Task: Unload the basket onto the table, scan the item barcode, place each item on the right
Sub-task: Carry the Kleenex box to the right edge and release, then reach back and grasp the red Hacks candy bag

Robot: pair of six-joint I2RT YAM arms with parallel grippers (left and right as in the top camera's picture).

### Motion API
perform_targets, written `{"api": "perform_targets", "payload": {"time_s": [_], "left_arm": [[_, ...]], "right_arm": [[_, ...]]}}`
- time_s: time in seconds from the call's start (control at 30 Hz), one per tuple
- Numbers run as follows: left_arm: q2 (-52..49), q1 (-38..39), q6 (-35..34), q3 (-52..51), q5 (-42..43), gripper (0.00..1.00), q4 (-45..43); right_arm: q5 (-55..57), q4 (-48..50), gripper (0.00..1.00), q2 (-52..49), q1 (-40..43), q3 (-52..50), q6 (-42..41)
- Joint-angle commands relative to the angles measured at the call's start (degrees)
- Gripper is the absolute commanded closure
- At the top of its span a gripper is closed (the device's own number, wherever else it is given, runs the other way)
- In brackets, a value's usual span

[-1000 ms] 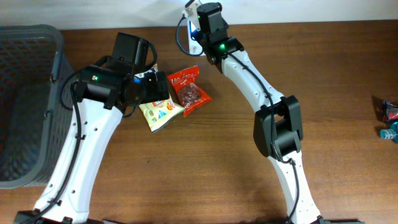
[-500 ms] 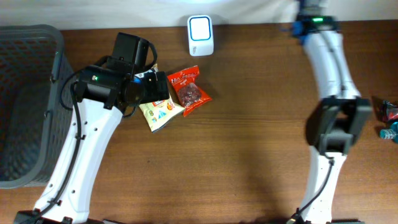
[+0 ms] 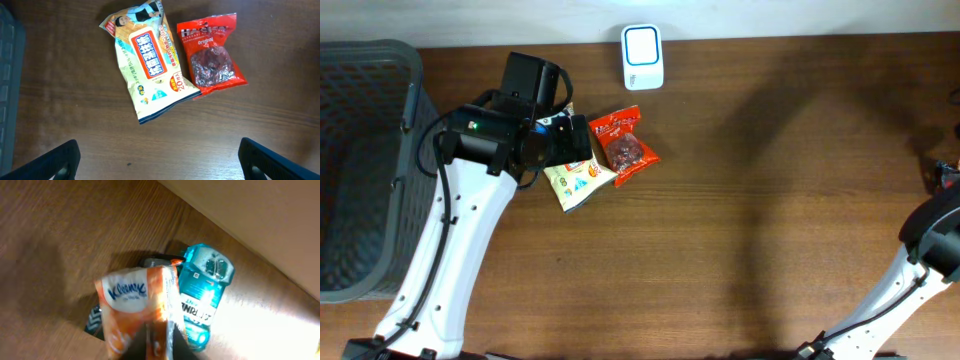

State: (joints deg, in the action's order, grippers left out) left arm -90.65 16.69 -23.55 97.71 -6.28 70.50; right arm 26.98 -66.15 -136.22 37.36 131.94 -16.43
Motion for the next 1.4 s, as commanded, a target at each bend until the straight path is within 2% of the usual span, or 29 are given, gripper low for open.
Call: {"api": "perform_targets", "payload": {"time_s": [0.0,0.03,0.13,0.17,0.3,0.4,0.5,0.73,0.83,0.93,1.03,1.27,1.3,1.37], "left_arm": [[-0.2,0.0,0.5,-0.2,-0.6,0.01,-0.1],[-0.2,0.0,0.5,-0.2,-0.6,0.01,-0.1],[-0.2,0.0,0.5,-0.2,-0.6,0.01,-0.1],[-0.2,0.0,0.5,-0.2,-0.6,0.01,-0.1],[-0.2,0.2,0.5,-0.2,-0.6,0.01,-0.1],[-0.2,0.0,0.5,-0.2,-0.6,0.01,-0.1],[-0.2,0.1,0.5,-0.2,-0.6,0.01,-0.1],[-0.2,0.0,0.5,-0.2,-0.6,0.01,-0.1],[-0.2,0.0,0.5,-0.2,-0.6,0.01,-0.1],[-0.2,0.0,0.5,-0.2,-0.6,0.01,-0.1],[-0.2,0.0,0.5,-0.2,-0.6,0.01,-0.1],[-0.2,0.0,0.5,-0.2,-0.6,0.01,-0.1],[-0.2,0.0,0.5,-0.2,-0.6,0.01,-0.1],[-0.2,0.0,0.5,-0.2,-0.6,0.01,-0.1]], "right_arm": [[0.4,-0.7,0.33,0.9,0.5,-0.4,-0.6],[-0.3,-1.3,0.20,0.9,0.5,-0.4,-0.6],[-5.2,-2.1,0.14,0.9,0.5,-0.4,-0.6],[-11.0,-2.3,0.11,0.9,0.5,-0.5,-0.6],[-34.3,-2.2,0.12,0.9,-0.3,-0.5,0.9],[-46.8,-2.8,0.12,0.9,-4.5,-0.5,9.5],[-49.3,-5.7,0.02,0.9,-12.3,-0.5,11.1],[-49.2,-3.5,0.00,0.8,-37.2,-0.8,11.7],[-49.2,0.2,0.20,0.7,-47.2,-0.8,11.7],[-49.2,3.0,0.25,-1.1,-54.3,-0.8,11.5],[-45.9,4.5,0.37,-4.5,-60.1,-0.8,11.5],[-44.3,5.4,0.36,-8.0,-62.7,-1.0,11.5],[-44.3,5.5,0.40,-8.5,-62.7,-1.0,11.5],[-43.7,5.4,0.61,-9.0,-62.7,-1.2,11.5]]}}
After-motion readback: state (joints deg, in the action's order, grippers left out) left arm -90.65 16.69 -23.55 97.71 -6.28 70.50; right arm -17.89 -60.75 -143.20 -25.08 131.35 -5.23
